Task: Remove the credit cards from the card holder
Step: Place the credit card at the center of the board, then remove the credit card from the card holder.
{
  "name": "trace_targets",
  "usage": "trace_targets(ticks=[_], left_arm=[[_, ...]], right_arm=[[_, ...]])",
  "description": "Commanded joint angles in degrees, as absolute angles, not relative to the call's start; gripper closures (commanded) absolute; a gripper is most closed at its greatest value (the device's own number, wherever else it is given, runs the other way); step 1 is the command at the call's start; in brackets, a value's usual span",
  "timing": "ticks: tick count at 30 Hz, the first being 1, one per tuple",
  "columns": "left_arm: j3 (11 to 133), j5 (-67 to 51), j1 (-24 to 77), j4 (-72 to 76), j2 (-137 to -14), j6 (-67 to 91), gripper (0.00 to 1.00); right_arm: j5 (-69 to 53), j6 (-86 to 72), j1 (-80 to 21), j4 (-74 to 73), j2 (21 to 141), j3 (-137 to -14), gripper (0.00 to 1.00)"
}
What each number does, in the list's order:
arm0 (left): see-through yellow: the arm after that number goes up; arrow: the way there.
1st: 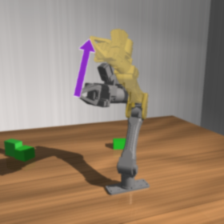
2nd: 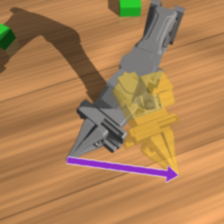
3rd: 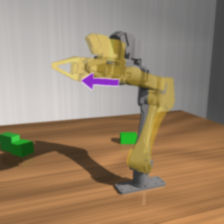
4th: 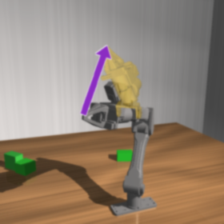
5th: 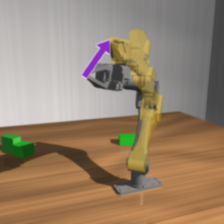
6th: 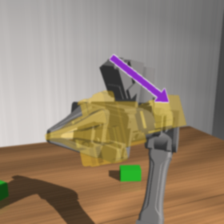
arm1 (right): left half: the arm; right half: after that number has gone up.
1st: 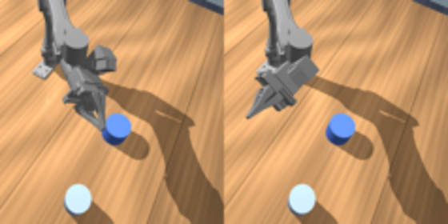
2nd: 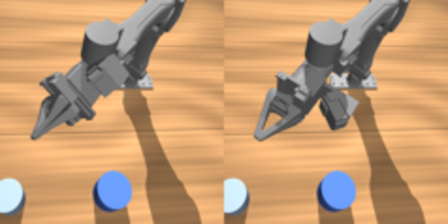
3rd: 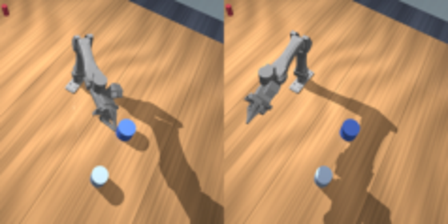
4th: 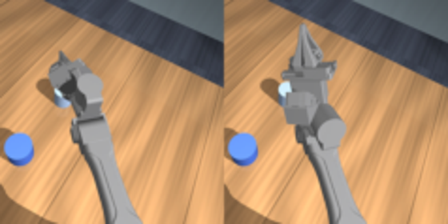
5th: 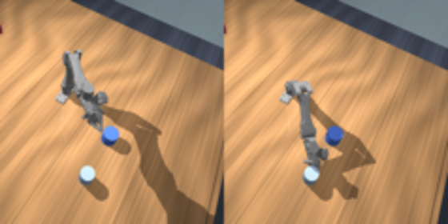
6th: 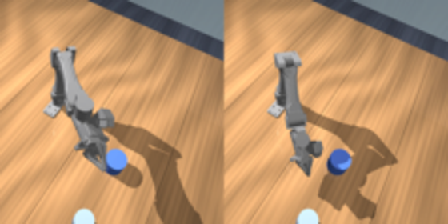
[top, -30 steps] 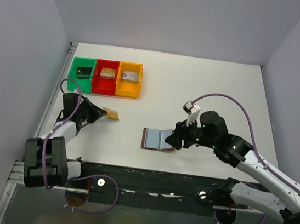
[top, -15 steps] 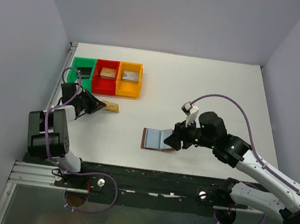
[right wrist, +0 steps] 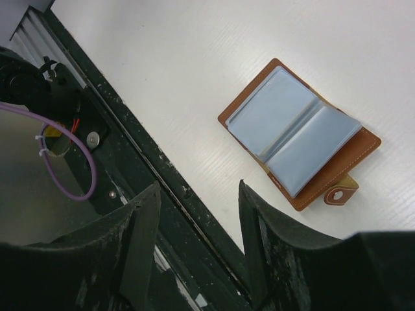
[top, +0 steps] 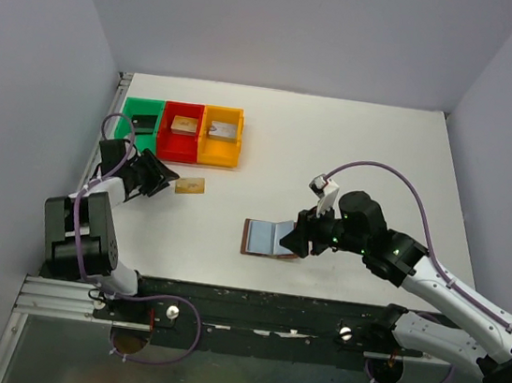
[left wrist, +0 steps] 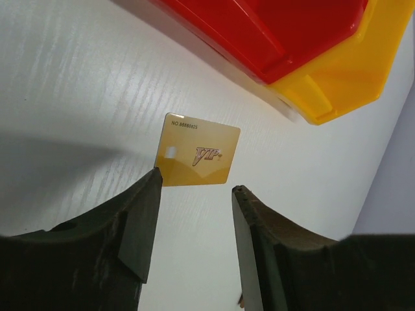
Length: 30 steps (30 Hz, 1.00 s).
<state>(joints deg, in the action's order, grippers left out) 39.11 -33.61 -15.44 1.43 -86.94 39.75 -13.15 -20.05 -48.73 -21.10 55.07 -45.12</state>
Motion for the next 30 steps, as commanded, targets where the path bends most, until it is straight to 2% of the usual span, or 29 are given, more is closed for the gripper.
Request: trace_targets(ticks=[1, 6, 10, 13, 14, 16, 17, 21, 25, 30], left_arm=[[40.25, -26.99, -16.08, -4.65, -82.27, 37.53, 0.4], [38.59, -23.12, -16.0, -5.45, -76.04, 38.76, 0.33], [36.48, -17.69, -11.53, -7.2, -67.35, 38.32, 0.31], [34.55, -10.31, -3.11, -9.05, -60.49, 38.23, 0.28], [34.02, -7.15, -0.21, -9.66, -58.64, 38.67, 0.22], [32.44, -2.22, 8.31, -10.63, -55.39, 40.51, 0.2], [31.74, 0.93, 11.57, -11.24, -54.07, 41.39, 0.07], [29.89, 10.26, 22.22, -15.98, -50.9, 47.62, 0.04], [24.36, 10.47, 23.73, -15.03, -46.68, 57.11, 0.01], [21.1, 4.32, 23.73, -10.11, -45.44, 58.09, 0.01]], right_arm=[[-10.55, -19.95, -48.69, -21.88, 55.11, -44.38, 0.4], [-4.41, -21.79, -48.78, -23.29, 55.11, -43.86, 0.37], [3.23, -24.69, -48.69, -23.9, 55.98, -42.89, 0.22], [7.2, -26.1, -48.17, -25.22, 58.26, -42.72, 0.21], [8.43, -26.63, -47.99, -25.49, 58.88, -42.45, 0.21], [9.23, -27.68, -46.5, -26.19, 60.55, -41.93, 0.21], [9.58, -27.95, -45.71, -26.37, 61.17, -41.49, 0.21], [8.44, -28.04, -43.77, -26.28, 64.85, -40.61, 0.21], [6.77, -28.56, -43.77, -25.49, 68.02, -40.87, 0.21], [5.8, -30.32, -43.77, -23.99, 71.18, -41.39, 0.22]])
